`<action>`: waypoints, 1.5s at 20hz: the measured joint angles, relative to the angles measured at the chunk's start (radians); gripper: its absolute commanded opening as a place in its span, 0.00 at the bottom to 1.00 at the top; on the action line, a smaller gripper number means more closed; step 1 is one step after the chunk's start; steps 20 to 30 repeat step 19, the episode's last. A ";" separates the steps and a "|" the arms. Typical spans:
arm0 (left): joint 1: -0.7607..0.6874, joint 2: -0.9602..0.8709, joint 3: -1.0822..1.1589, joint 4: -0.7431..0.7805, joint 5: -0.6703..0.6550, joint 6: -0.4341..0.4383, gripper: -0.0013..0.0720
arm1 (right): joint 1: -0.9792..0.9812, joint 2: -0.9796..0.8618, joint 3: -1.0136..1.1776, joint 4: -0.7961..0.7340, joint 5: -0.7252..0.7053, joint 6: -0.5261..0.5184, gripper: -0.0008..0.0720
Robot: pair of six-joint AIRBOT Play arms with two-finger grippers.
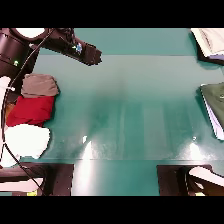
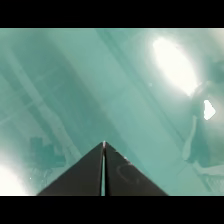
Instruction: Fold the shirts.
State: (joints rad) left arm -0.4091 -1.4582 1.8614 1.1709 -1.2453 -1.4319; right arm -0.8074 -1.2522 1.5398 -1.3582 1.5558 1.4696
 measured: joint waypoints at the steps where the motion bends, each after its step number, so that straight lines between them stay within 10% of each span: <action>1: 0.000 0.000 0.000 0.000 -0.002 0.000 0.06 | 0.000 0.009 -0.014 -0.016 0.004 0.005 0.74; 6: 0.000 0.000 0.000 0.001 -0.003 0.000 0.06 | 0.048 0.052 -0.099 0.080 0.014 0.047 0.70; 10: 0.000 0.000 0.000 -0.001 -0.014 0.000 0.06 | 0.192 0.092 -0.150 0.246 0.003 0.050 0.04; 30: 0.000 0.000 0.000 -0.007 -0.019 -0.002 0.06 | 0.549 0.122 -0.175 0.330 -0.063 -0.008 0.04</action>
